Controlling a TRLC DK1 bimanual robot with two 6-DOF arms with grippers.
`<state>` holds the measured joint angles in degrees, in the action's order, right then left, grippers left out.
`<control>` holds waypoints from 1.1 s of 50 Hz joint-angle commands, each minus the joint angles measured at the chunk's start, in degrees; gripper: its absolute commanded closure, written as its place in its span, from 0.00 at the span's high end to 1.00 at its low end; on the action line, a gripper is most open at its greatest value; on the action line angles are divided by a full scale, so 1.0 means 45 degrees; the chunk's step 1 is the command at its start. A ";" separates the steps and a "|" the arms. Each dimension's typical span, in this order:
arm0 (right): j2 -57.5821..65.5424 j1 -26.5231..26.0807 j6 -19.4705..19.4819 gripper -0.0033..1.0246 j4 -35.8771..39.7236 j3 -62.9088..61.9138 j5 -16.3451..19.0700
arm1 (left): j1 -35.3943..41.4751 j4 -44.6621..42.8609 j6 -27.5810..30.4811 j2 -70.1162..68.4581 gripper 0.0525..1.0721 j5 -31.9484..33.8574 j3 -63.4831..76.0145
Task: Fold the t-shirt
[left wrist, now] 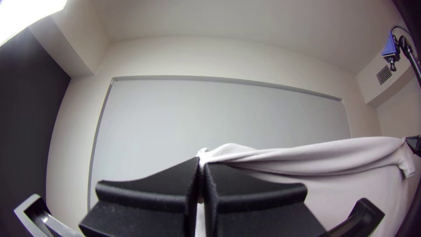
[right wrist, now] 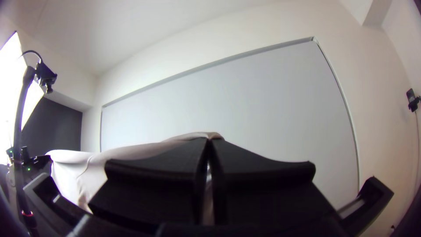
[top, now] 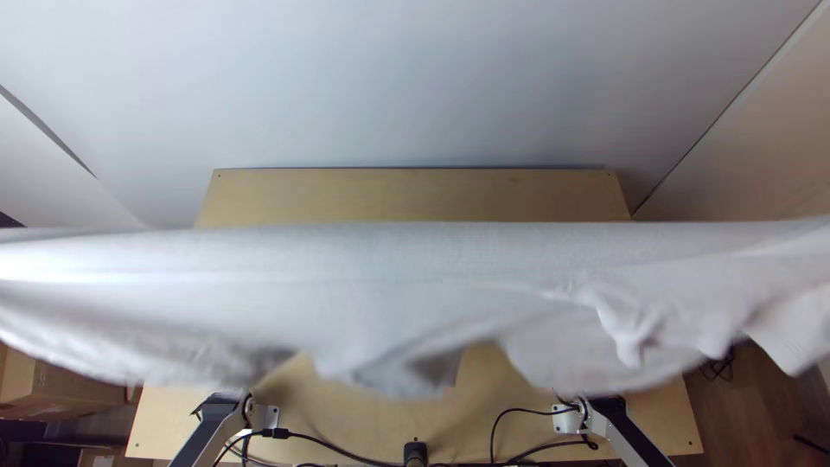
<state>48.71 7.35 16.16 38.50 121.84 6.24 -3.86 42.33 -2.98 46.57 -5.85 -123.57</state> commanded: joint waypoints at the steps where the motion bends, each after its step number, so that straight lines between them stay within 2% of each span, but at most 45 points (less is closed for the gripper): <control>1: 0.0406 -0.0189 -0.0018 0.02 -0.0099 -0.0025 -0.0723 | -0.0041 0.0516 -0.0118 0.0316 0.02 -0.0869 0.0506; 6: 0.0621 -0.0189 0.0373 0.02 -0.0157 -0.0689 -0.0645 | 0.0467 0.0633 -0.0411 -0.0270 0.02 -0.0791 0.2889; 10: 0.0524 -0.0072 0.0978 0.03 -0.0314 -0.2291 -0.0645 | 0.0799 0.0379 -0.0880 -0.0993 0.02 -0.0576 0.5585; 16: -0.0355 0.0553 0.1350 0.03 -0.1349 -0.6959 -0.0645 | 0.0935 -0.0167 -0.2013 -0.1891 0.02 0.0362 1.0135; 20: -0.0863 0.0651 0.1721 0.03 -0.2696 -1.0123 -0.0586 | 0.0955 -0.0500 -0.2091 -0.1911 0.02 0.1084 1.2499; 23: -0.0902 0.0631 0.2365 0.03 -0.3321 -1.1998 0.0098 | 0.0955 -0.1046 -0.2013 -0.1793 0.02 0.1729 1.4159; 27: -0.0414 0.0670 0.3869 0.03 -0.4220 -1.3736 0.1328 | 0.0721 -0.2101 -0.1622 -0.1325 0.02 0.1944 1.5702; 29: 0.0074 0.0690 0.4201 0.03 -0.4591 -1.4342 0.1719 | 0.0623 -0.2648 -0.1232 -0.0895 0.02 0.2139 1.6268; 33: 0.1070 0.0905 0.4279 0.03 -0.5431 -1.5240 0.2031 | 0.0213 -0.3644 -0.1095 0.0082 0.02 0.2725 1.6796; 41: 0.3336 0.1002 0.4143 0.03 -0.7110 -1.6021 0.2031 | -0.0490 -0.5363 -0.0900 0.2953 0.02 0.3116 1.6717; 55: 0.7926 0.0514 0.3381 0.03 -0.8595 -1.4263 0.2031 | -0.1076 -0.6535 -0.0821 0.8324 0.02 0.3409 1.3846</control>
<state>78.39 10.59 32.73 2.24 52.80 15.51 -7.86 15.00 -7.46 77.54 9.10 -54.33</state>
